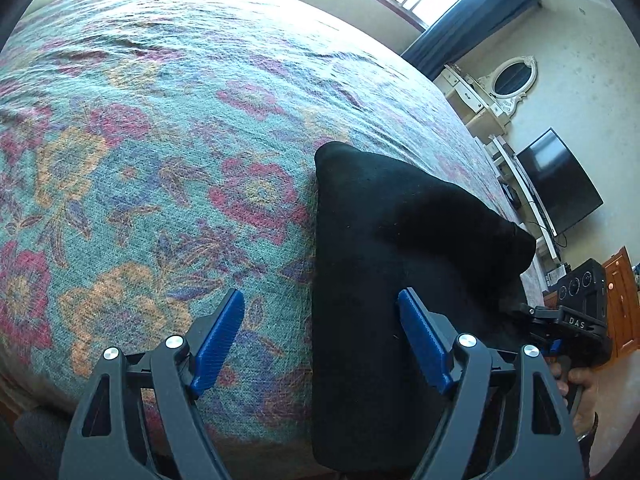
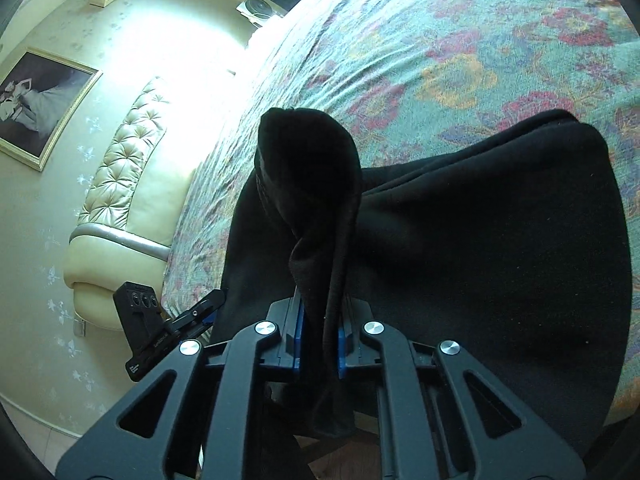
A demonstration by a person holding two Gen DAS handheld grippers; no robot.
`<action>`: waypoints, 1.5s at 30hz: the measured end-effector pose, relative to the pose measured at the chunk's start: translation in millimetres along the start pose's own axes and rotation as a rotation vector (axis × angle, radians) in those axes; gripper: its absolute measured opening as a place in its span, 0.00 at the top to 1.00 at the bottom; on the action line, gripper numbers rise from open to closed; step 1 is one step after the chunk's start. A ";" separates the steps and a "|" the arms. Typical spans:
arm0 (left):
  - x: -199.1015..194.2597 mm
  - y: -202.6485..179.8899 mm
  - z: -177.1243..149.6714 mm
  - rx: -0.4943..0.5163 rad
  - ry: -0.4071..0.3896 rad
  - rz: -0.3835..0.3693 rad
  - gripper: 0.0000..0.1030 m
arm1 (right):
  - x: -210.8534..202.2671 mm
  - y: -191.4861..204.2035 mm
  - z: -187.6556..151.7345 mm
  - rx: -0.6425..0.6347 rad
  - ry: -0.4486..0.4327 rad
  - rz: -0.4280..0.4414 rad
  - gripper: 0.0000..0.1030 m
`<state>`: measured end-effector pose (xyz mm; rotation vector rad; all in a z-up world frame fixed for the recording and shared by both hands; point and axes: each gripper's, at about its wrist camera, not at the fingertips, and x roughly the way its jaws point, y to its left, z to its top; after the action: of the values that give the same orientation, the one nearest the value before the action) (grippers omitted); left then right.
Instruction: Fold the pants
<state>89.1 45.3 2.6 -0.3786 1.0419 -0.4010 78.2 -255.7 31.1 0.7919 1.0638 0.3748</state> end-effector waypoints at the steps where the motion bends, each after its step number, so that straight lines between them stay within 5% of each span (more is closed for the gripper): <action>1: 0.3 -0.1 -0.5 0.001 0.001 -0.003 0.25 | -6.1 0.7 1.4 -0.005 -0.004 0.000 0.90; 16: 15.5 -38.5 -14.5 0.112 0.062 -0.063 0.25 | -67.3 -46.4 7.8 0.066 -0.059 -0.130 0.90; 27: 27.2 -44.6 -24.0 0.129 0.100 -0.071 0.24 | -75.3 -95.2 0.6 0.200 -0.033 -0.032 0.88; 30: 24.1 -40.4 -24.4 0.110 0.104 -0.084 0.25 | -95.5 -100.8 -1.3 0.223 -0.085 -0.006 0.60; 31: 22.5 -38.0 -23.7 0.106 0.101 -0.084 0.25 | -104.3 -102.6 -2.6 0.238 -0.113 0.002 0.33; 32: 21.0 -35.2 -23.8 0.102 0.099 -0.087 0.25 | -113.4 -105.8 -4.9 0.248 -0.139 -0.012 0.21; 38: 16.1 -22.5 -29.7 0.043 0.119 -0.118 0.24 | -117.3 -130.1 -25.0 0.293 -0.096 -0.018 0.19; 45: 6.9 -14.2 -38.9 0.004 0.120 -0.130 0.23 | -87.5 -141.9 -42.8 0.392 -0.016 0.176 0.15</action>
<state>55.8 25.3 -13.3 -0.4236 1.1368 -0.5475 -12.7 -389.1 -28.5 1.2416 1.0697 0.3110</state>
